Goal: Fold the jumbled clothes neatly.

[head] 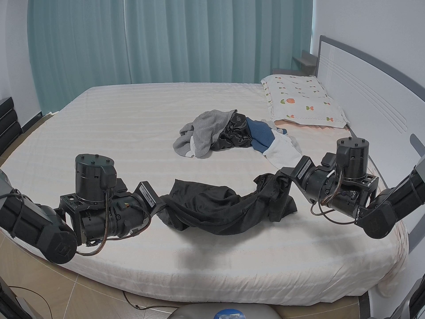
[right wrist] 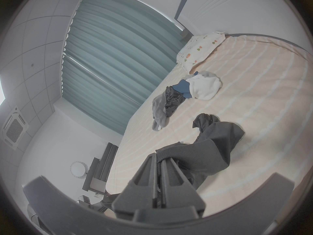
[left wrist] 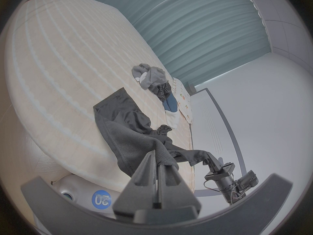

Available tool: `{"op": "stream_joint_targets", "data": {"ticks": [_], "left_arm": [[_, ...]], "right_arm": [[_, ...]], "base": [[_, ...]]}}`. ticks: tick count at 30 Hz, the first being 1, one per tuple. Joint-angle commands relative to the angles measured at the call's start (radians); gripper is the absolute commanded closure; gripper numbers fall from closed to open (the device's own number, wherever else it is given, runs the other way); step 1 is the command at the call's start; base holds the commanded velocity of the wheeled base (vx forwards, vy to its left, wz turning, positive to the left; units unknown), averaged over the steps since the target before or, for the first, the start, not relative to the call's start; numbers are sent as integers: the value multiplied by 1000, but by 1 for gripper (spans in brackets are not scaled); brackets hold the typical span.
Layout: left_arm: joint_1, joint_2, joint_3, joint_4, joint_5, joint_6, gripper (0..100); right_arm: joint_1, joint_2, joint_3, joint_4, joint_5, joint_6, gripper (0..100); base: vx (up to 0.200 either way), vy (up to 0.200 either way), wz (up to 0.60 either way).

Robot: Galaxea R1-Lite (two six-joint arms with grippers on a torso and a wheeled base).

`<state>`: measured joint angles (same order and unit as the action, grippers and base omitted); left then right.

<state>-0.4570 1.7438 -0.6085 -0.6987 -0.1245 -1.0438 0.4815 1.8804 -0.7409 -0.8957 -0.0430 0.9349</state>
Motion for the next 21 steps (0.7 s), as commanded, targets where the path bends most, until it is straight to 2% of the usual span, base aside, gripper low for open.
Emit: {"op": "stream_joint_targets", "data": {"ticks": [1,21], "left_arm": [[9,-35,4,1,0,-1,100],[52,-113,12,1,3,4,100]], "right_arm": [[9,3,5,-31,-15,-2,100],[5,-73,37,-112,-17,-2,100]], "base": [[0,200,0],[0,200,0]]}}
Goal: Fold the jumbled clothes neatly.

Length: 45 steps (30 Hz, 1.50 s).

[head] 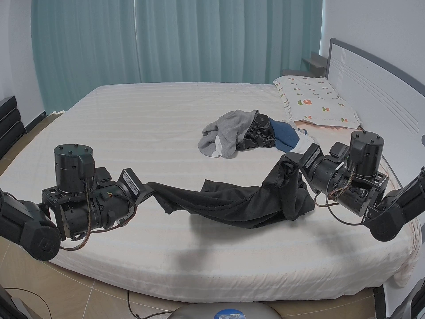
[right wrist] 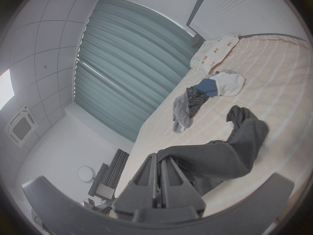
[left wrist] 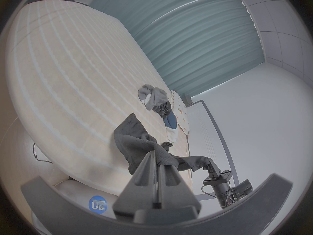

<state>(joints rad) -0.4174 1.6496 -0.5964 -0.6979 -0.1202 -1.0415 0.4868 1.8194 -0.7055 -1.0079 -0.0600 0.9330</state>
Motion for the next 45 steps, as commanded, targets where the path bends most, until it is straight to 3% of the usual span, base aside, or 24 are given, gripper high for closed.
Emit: {"op": "stream_joint_targets", "data": {"ticks": [1,35,45], "left_arm": [[12,-19,0,0,-1,1,100],[28,-48,-2,3,-4,5,100],[28,-47,-3,6,-4,8,100]], "right_arm": [[-1,-14,1,0,0,0,100],[13,-57,26,-3,3,1,100],[12,-55,49,-67,2,-17,100]], "base": [[0,200,0],[0,200,0],[0,200,0]]}}
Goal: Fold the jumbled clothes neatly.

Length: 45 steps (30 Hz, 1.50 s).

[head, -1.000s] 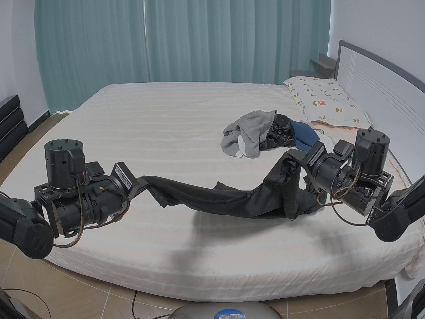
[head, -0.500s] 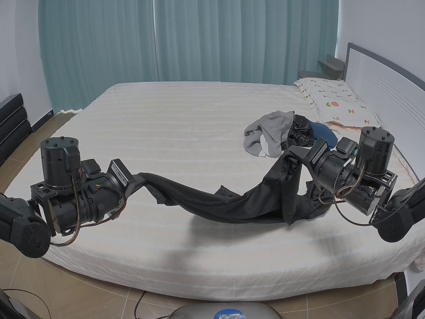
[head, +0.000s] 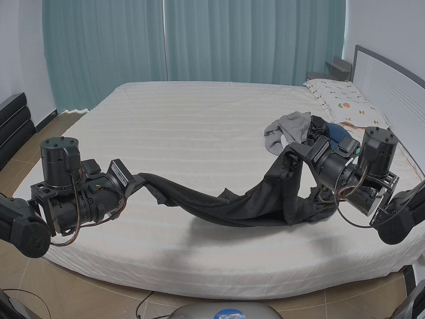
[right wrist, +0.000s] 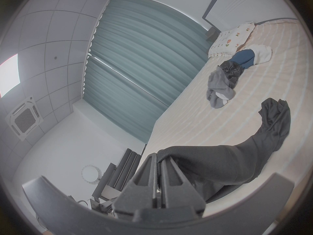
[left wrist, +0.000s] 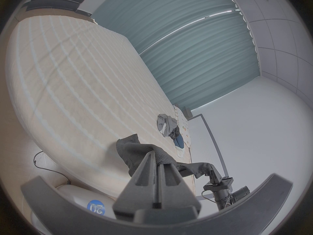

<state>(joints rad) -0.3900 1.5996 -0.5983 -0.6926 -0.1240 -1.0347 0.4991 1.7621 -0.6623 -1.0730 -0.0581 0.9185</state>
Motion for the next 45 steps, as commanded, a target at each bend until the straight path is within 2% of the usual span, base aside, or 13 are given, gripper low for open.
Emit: {"op": "stream_joint_targets", "data": {"ticks": [1,13,17,20,26,36,40,45], "left_arm": [[0,3,0,1,0,1,100],[2,2,2,2,4,12,100],[2,-6,2,4,7,12,100],[2,-13,0,7,7,12,100],[0,-21,8,8,11,12,100],[-15,-135,11,116,12,21,100],[-29,-216,8,159,12,33,100],[-66,-351,-44,283,26,64,100]], "right_arm": [[-1,2,6,-2,0,-3,100],[-2,2,6,-2,0,-13,100],[-17,0,-3,-2,0,-23,100],[-42,-30,-14,8,1,-61,100],[-48,-41,23,10,0,-67,100],[-39,-222,116,38,0,-70,100],[-39,-349,113,117,0,-70,100],[-44,-556,44,251,0,-101,100]], "base": [[0,200,0],[0,200,0],[0,0,0],[0,0,0],[-33,0,0],[-200,0,0],[-200,0,0],[-120,0,0]]}}
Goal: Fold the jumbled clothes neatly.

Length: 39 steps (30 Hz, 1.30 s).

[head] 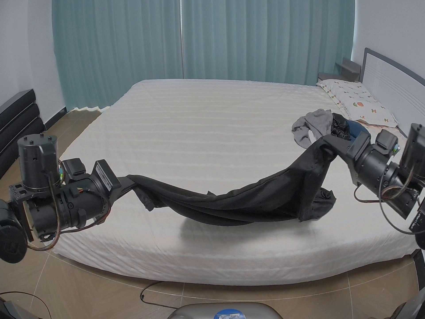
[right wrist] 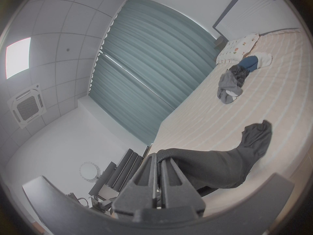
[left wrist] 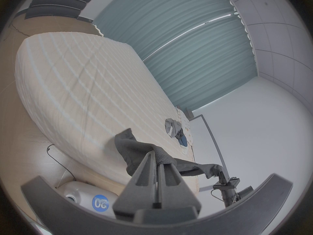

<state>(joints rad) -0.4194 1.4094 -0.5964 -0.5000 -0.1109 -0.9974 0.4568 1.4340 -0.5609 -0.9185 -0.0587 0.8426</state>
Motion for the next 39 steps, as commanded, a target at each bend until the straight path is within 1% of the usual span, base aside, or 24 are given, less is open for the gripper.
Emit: {"op": "stream_joint_targets", "data": {"ticks": [1,3,5,7,9,10,11,12,13,15,16,17,20,24,30,36,39], "left_arm": [[-58,-176,-57,110,33,43,100],[-91,-196,-100,138,88,69,100],[-91,-191,-178,163,126,82,100],[-88,-181,-281,218,129,82,100],[-78,-127,-404,305,129,82,100],[-78,-127,-404,305,129,82,100],[-55,-59,-511,357,140,80,100],[-53,-55,-517,359,140,80,100],[-32,13,-592,377,142,77,100],[-13,83,-661,379,145,77,100],[-12,89,-666,379,143,77,100],[7,149,-715,385,145,77,100],[22,218,-767,414,143,76,100],[36,278,-786,422,142,66,100],[48,369,-801,386,143,68,100],[48,418,-821,383,142,68,100],[48,453,-847,383,143,72,100]], "right_arm": [[0,-267,-82,130,0,-42,100],[0,-320,-146,199,0,-71,100],[-10,-331,-240,262,0,-80,100],[-46,-316,-346,323,5,-80,100],[-90,-264,-456,369,11,-80,100],[-90,-264,-456,369,11,-80,100],[-119,-198,-560,388,2,-80,100],[-121,-193,-567,389,2,-80,100],[-142,-129,-649,392,-1,-83,100],[-181,-41,-726,392,-1,-102,100],[-184,-37,-731,392,-1,-103,100],[-211,54,-775,385,-7,-135,100],[-216,144,-792,371,-41,-146,100],[-213,206,-791,337,-44,-146,100],[-204,301,-788,207,-52,-149,100],[-204,341,-794,193,-47,-149,100],[-201,359,-794,193,-44,-166,100]], "base": [[0,0,0],[0,0,0],[0,0,0],[0,0,0],[0,0,0],[0,0,0],[0,0,0],[0,0,0],[0,0,0],[0,0,0],[0,0,0],[0,0,0],[67,0,0],[200,0,0],[200,0,0],[200,0,0],[200,0,0]]}}
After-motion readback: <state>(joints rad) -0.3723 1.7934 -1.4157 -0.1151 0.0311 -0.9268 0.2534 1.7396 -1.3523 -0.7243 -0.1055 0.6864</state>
